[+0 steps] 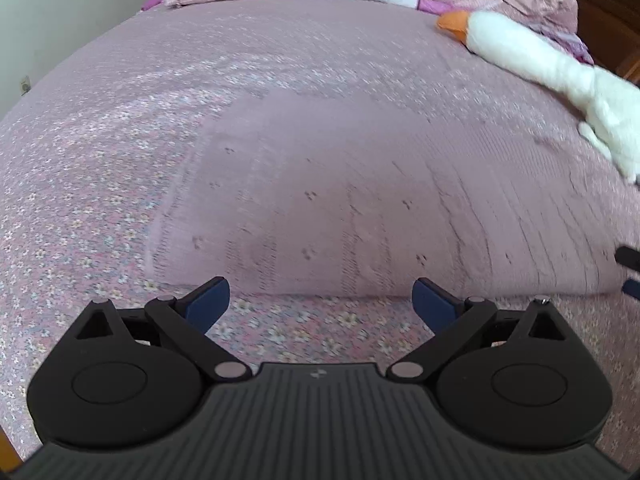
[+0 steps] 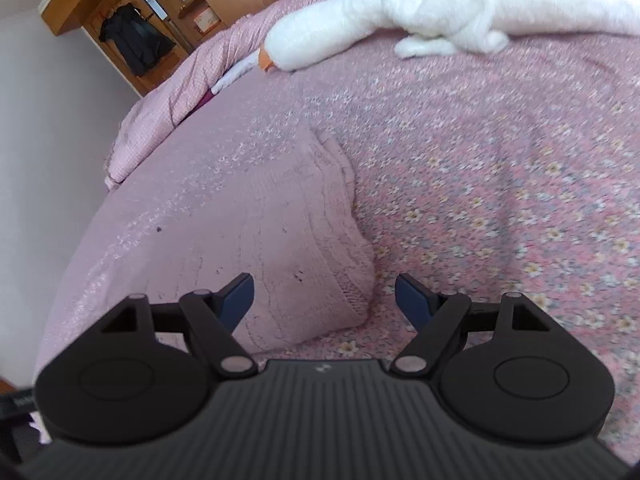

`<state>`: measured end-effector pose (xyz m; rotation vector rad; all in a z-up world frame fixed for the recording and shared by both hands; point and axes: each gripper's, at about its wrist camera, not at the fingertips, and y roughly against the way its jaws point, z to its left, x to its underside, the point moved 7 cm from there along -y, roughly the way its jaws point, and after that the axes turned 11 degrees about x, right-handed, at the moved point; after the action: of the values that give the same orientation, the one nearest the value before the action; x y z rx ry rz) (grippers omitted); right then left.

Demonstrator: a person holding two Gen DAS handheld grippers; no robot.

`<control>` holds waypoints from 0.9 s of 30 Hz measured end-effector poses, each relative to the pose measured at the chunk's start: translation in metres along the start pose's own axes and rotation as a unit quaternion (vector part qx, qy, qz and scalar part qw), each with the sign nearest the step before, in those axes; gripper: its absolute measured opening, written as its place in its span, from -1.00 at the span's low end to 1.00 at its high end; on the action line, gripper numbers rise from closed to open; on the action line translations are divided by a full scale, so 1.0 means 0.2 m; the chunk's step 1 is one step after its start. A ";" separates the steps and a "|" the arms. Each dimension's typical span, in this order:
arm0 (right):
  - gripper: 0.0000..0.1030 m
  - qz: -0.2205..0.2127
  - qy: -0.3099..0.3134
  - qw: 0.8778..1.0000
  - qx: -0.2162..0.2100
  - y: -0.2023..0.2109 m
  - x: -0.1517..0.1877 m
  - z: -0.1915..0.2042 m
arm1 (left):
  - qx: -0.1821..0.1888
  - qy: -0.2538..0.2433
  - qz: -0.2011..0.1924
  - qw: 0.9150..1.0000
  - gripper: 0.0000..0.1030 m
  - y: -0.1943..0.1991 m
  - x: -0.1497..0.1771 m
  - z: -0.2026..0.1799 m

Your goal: Fold small clothes

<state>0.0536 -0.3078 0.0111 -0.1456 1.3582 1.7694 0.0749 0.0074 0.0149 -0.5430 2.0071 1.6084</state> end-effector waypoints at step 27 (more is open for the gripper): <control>1.00 0.033 0.021 0.998 -0.040 -0.16 -0.03 0.09 | 0.024 -0.031 0.031 0.999 0.96 -0.17 0.07 -0.15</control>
<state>0.0869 -0.2948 -0.0025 -0.1835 1.3363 1.8856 0.0806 -0.0304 -0.0151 -0.4110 2.0297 1.5886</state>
